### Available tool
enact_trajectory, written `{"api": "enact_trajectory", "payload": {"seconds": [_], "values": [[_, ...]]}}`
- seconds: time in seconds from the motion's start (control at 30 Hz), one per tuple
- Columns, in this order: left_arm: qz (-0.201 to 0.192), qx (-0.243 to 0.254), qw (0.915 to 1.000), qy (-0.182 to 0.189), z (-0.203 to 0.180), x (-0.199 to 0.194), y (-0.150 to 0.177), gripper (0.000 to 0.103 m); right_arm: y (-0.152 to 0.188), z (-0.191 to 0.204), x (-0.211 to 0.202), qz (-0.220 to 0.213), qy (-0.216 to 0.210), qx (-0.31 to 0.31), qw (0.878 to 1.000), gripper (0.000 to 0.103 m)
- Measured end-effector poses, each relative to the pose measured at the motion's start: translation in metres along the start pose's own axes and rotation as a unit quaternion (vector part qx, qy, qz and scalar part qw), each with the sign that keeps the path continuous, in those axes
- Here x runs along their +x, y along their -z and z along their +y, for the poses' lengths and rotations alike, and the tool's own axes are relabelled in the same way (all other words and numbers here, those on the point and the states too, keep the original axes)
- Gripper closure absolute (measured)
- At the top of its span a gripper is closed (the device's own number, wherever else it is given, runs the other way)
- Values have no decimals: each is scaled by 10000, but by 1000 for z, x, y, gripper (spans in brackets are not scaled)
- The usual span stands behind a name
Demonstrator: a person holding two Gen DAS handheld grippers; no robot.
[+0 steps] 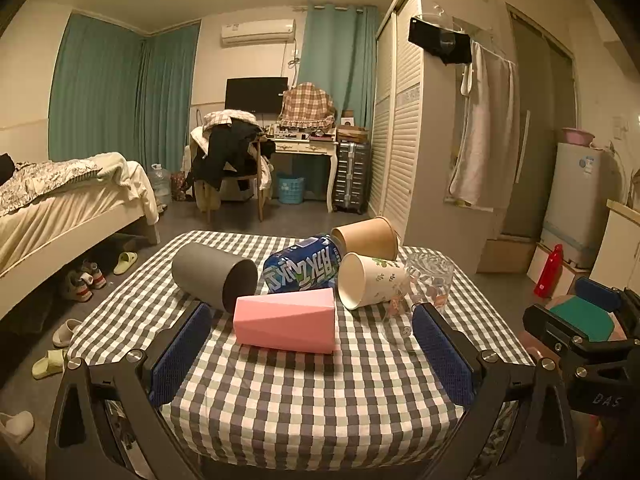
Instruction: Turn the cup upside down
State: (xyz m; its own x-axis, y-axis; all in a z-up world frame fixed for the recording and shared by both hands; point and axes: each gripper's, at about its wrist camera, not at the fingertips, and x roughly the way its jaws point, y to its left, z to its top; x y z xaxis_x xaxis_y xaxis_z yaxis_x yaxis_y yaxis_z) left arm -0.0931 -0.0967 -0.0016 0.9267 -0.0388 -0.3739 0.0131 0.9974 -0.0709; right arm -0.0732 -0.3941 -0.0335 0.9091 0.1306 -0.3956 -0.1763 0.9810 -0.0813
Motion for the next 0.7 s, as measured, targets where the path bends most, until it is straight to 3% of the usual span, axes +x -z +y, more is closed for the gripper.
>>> {"api": "enact_trajectory", "payload": {"seconds": [0.7], "values": [[-1,19,10000,-12,0,-1,0,0,2,3,3,58,-3,-28,10000,0]]}}
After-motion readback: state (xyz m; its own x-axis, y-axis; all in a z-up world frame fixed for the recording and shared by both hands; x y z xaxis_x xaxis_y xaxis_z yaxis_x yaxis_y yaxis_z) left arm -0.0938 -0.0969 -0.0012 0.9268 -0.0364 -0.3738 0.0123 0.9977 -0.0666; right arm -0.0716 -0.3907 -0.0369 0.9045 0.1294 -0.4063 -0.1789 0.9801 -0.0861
